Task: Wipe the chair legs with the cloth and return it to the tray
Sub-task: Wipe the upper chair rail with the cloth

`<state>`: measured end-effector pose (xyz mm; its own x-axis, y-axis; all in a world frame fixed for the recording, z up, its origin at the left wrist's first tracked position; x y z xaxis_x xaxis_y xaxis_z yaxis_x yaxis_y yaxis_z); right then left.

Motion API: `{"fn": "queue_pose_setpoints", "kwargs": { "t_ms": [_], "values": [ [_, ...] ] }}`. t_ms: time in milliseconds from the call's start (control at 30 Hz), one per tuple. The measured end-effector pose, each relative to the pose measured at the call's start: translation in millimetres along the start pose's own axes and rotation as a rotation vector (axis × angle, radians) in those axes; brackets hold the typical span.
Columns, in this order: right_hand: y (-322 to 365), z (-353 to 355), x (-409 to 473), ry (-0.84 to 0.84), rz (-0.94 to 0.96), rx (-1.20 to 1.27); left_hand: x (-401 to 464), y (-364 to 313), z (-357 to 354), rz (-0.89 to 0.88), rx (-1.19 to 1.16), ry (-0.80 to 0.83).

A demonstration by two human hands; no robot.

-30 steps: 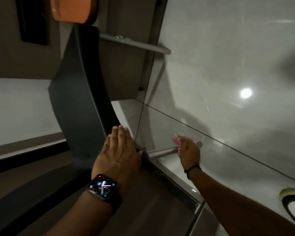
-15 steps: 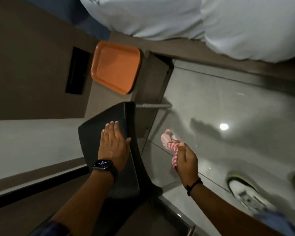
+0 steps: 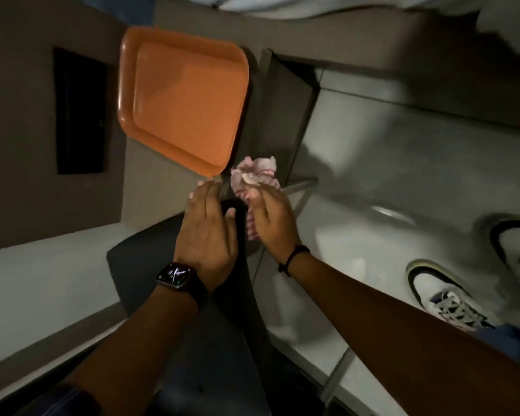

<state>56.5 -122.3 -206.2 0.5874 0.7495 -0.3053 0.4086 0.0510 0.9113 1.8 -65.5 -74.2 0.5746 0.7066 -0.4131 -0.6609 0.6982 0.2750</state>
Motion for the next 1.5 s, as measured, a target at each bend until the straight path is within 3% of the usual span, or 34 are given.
{"fn": "queue_pose_setpoints", "kwargs": {
  "t_ms": [67, 167, 233, 300, 533, 633, 700, 800, 900, 1000, 1167, 1267, 1400, 1500],
  "values": [
    [-27, -17, 1, 0.088, -0.006, -0.107, 0, 3, -5, 0.0, -0.043, -0.012],
    [-78, -4, 19, 0.064, -0.16, -0.142, 1, 3, -10, -0.006, -0.05, -0.003],
    [-107, 14, 40, -0.014, -0.398, 0.003, 1, 4, -13, -0.005, -0.053, 0.003],
    [-112, 18, 48, -0.053, -0.504, 0.091, 0, 5, -13, 0.012, -0.069, 0.007],
    [-23, -9, -12, 0.047, -0.143, -0.056, 2, -3, -8, 0.118, -0.139, 0.008],
    [-22, -18, -11, 0.152, -0.032, -0.147, 2, -5, -8, 0.137, -0.146, -0.002],
    [-47, -14, 0, 0.195, -0.1, -0.168, 1, -4, -9, 0.133, -0.13, -0.007],
    [-100, 14, 35, 0.126, -0.34, -0.089, 1, 0, -13, 0.142, -0.124, -0.018],
    [-130, 28, 59, 0.179, -0.549, -0.023, 1, -1, -13, 0.157, -0.119, -0.038],
    [-109, 23, 43, 0.121, -0.518, 0.126, 1, -3, -13, 0.166, -0.122, -0.034],
    [-32, -2, -27, 0.103, -0.122, -0.089, 0, -7, -8, 0.151, -0.173, -0.028],
    [-30, -19, -22, 0.176, 0.026, -0.131, 1, -7, -10, 0.146, -0.173, -0.031],
    [-90, 1, 19, 0.008, -0.172, -0.023, 1, -4, -11, 0.138, -0.158, -0.064],
    [-141, 27, 57, 0.032, -0.372, -0.073, 0, -2, -13, 0.127, -0.146, -0.095]
  ]
}}
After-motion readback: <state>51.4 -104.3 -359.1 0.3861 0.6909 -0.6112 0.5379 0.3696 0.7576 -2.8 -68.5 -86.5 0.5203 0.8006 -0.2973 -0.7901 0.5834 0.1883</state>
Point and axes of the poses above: each hand's wrist, its own x-axis towards the middle knuckle, its own z-axis out of the back of the hand, y = z × x, the point moved 7 cm from there along x, towards the middle knuckle, and after that the axes turned 11 degrees about x, right-handed, at the moved point
